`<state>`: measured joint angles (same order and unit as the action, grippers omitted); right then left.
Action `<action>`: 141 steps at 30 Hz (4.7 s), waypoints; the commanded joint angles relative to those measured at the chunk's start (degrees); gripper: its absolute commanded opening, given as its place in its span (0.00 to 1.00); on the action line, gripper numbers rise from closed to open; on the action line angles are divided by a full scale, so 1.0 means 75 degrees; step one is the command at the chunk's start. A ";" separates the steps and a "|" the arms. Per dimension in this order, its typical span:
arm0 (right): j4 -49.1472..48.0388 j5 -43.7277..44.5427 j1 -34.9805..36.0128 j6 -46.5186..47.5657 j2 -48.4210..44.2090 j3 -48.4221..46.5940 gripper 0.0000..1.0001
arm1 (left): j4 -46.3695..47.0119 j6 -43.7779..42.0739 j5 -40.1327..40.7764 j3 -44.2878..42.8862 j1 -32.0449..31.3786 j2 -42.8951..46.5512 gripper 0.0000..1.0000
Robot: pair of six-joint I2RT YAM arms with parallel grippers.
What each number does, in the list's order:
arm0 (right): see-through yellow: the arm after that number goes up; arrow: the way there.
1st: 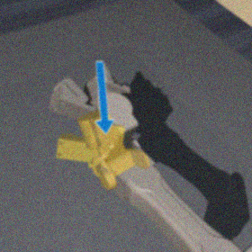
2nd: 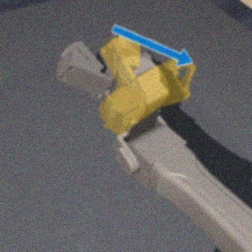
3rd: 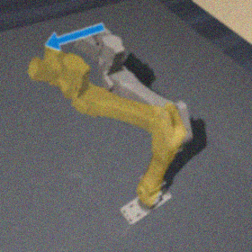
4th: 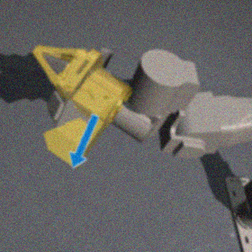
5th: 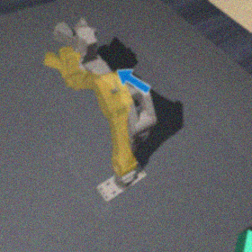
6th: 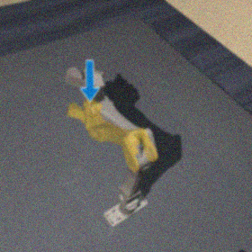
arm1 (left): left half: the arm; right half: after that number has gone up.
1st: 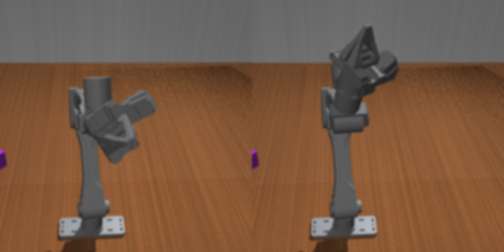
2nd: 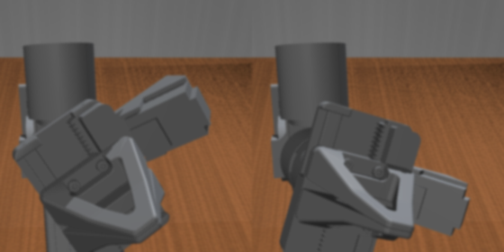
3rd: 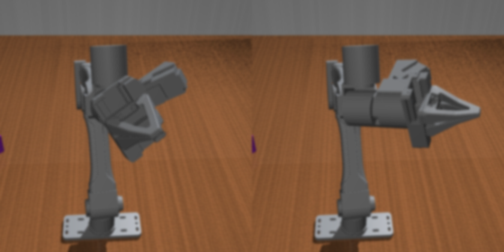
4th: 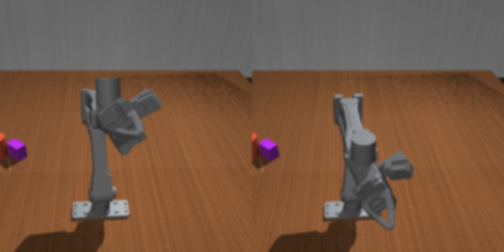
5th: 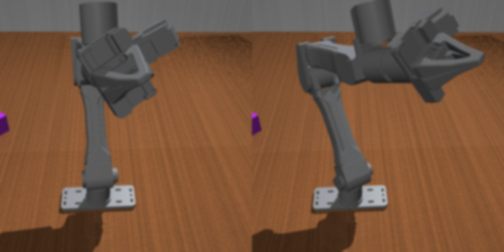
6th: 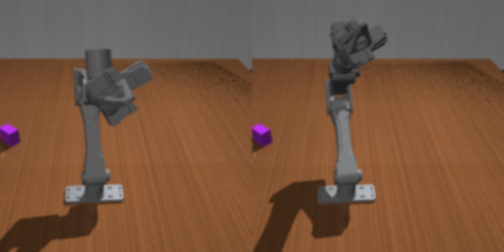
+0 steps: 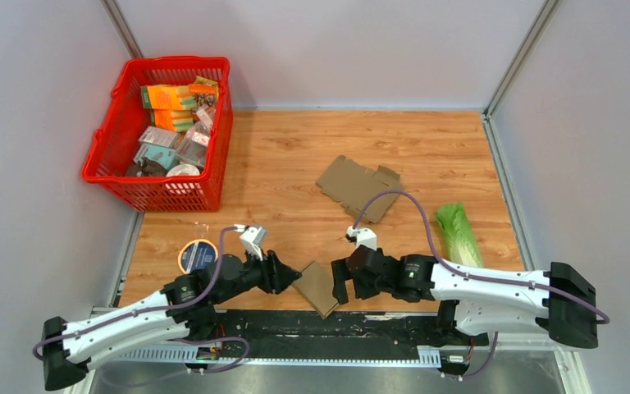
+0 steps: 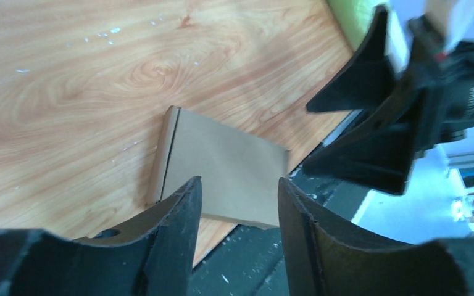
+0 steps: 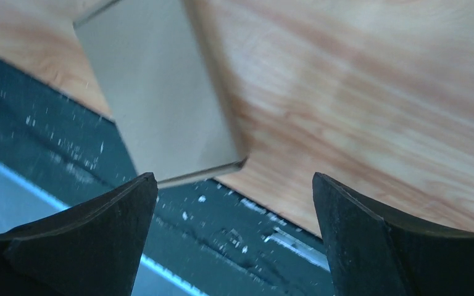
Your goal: Fold the paper box
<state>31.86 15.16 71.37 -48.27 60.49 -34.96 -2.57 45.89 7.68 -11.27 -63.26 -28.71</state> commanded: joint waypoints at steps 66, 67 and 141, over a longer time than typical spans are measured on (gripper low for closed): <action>0.0679 -0.3122 -0.5731 0.6400 0.5975 -0.6217 1.00 | -0.4863 -0.3342 -0.0834 -0.9035 0.4782 -0.6792 0.51; 0.0570 -0.3181 -0.5824 0.6610 0.5939 -0.5993 1.00 | -0.4780 -0.3272 -0.0988 -0.8859 0.4559 -0.6534 0.51; -0.2899 -0.3779 -0.6014 -0.3818 -0.1772 0.2974 0.02 | 0.4794 0.4196 0.1308 -0.1415 0.0185 -0.6660 0.75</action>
<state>11.73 -14.41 24.49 -72.10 48.49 -13.04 25.28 80.60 16.10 -20.62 -61.73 -77.43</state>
